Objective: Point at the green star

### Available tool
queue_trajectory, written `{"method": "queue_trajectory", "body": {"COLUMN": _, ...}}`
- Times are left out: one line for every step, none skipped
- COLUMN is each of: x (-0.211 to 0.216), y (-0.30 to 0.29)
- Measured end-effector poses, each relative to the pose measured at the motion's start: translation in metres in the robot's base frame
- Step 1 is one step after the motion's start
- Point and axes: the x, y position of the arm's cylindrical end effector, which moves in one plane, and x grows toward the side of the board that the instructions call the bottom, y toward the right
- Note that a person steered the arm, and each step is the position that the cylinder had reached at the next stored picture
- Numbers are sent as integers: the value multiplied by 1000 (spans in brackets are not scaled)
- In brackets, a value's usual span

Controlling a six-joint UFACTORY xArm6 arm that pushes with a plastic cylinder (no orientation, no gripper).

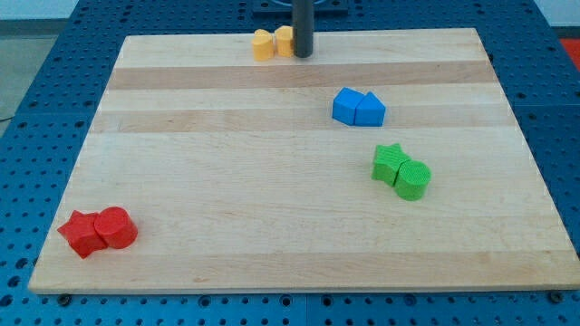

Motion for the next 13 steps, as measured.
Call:
{"method": "queue_trajectory", "body": {"x": 13, "y": 8}}
{"method": "queue_trajectory", "body": {"x": 34, "y": 10}}
{"method": "queue_trajectory", "body": {"x": 55, "y": -19}}
{"method": "queue_trajectory", "body": {"x": 57, "y": -23}}
{"method": "queue_trajectory", "body": {"x": 57, "y": -16}}
{"method": "queue_trajectory", "body": {"x": 47, "y": 44}}
{"method": "queue_trajectory", "body": {"x": 33, "y": 133}}
{"method": "queue_trajectory", "body": {"x": 31, "y": 229}}
{"method": "queue_trajectory", "body": {"x": 34, "y": 300}}
{"method": "queue_trajectory", "body": {"x": 41, "y": 349}}
{"method": "queue_trajectory", "body": {"x": 43, "y": 351}}
{"method": "queue_trajectory", "body": {"x": 48, "y": 351}}
{"method": "queue_trajectory", "body": {"x": 57, "y": 351}}
